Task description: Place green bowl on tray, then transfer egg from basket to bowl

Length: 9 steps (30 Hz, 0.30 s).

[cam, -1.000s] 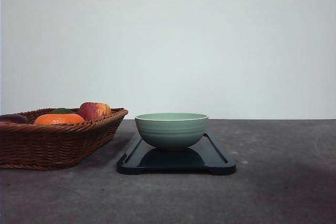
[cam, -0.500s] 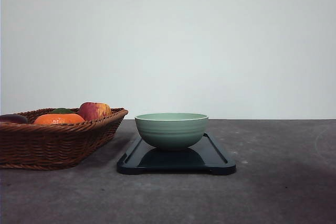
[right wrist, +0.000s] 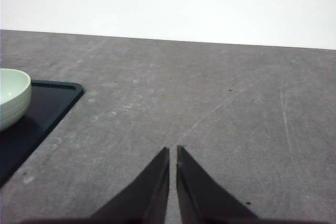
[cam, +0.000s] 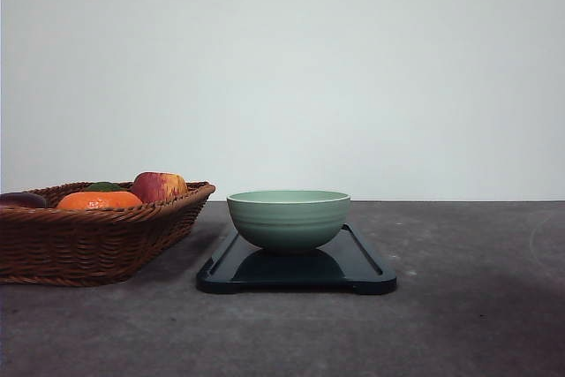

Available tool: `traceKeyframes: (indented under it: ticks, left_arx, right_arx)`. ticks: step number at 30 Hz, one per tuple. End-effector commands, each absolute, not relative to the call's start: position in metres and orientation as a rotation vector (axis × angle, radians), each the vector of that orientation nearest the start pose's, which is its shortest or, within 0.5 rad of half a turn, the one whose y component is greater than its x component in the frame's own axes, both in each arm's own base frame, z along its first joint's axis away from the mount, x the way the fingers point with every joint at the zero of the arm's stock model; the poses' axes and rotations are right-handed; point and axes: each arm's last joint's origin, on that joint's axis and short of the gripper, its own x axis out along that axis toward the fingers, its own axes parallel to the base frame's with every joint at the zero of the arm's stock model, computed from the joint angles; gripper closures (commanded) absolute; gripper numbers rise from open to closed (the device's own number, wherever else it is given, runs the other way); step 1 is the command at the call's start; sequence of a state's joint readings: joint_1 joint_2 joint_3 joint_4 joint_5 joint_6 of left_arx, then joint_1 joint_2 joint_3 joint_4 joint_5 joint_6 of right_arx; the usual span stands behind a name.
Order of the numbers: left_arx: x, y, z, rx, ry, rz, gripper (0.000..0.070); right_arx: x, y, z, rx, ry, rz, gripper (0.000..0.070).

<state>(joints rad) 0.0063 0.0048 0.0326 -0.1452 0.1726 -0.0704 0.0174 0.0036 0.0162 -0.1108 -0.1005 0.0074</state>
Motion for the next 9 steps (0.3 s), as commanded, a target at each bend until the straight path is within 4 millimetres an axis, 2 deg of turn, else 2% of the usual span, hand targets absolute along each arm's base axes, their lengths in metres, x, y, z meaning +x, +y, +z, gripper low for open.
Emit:
traceKeyframes:
  ticks: [1, 9]
  left_arx:
    - [0.0959, -0.0042, 0.155, -0.075, 0.13, -0.161, 0.07]
    - [0.0959, -0.0042, 0.155, -0.075, 0.13, -0.161, 0.07]
  right_arx:
    - [0.0966, 0.0045, 0.1579, 0.022, 0.091, 0.114, 0.0683]
    - [0.0966, 0.0045, 0.1579, 0.022, 0.091, 0.114, 0.0683]
